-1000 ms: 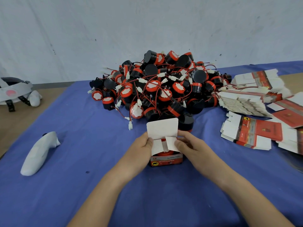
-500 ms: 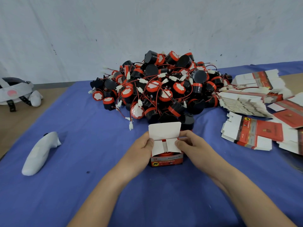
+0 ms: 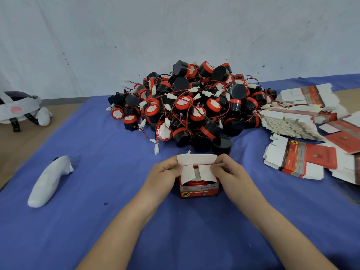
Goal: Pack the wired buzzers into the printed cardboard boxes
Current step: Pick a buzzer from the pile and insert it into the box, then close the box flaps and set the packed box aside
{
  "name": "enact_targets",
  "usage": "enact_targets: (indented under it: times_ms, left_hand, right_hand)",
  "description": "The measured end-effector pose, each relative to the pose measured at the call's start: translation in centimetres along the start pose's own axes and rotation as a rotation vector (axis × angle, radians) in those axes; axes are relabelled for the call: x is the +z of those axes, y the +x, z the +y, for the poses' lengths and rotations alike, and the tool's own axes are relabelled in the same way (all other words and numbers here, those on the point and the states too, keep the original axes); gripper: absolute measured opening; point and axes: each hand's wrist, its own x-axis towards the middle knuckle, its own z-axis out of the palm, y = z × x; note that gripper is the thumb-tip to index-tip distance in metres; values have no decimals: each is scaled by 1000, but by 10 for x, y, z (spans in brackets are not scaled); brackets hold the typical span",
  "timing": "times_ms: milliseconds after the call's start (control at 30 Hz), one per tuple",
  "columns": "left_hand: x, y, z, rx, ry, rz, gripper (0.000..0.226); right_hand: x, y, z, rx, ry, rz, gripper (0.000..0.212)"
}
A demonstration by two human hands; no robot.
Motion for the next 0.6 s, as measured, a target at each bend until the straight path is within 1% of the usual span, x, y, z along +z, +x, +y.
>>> enact_targets:
  times_ms: [100, 167, 200, 267, 333, 467, 600]
  left_hand:
    - [-4, 2, -3, -12, -44, 14, 33]
    - [-6, 2, -4, -8, -36, -8, 28]
    - [-7, 2, -4, 0, -20, -23, 27]
    - [-10, 1, -3, 47, 64, -42, 21]
    - [-13, 0, -1, 134, 202, -19, 17]
    - [-13, -2, -2, 232, 385, 66, 22]
    - [-13, -5, -4, 299, 503, 72, 32]
  right_hand:
    - [0, -3, -2, -23, -9, 9, 34]
    - [0, -4, -5, -32, 13, 9, 35]
    - [-1, -5, -6, -32, 22, 10, 32]
    - [-1, -6, -9, -38, 29, 14, 23]
    - [-2, -6, -10, -46, 33, 13, 20]
    - [-4, -8, -10, -58, 10, -7, 17]
    - [-6, -9, -5, -57, -24, -8, 20]
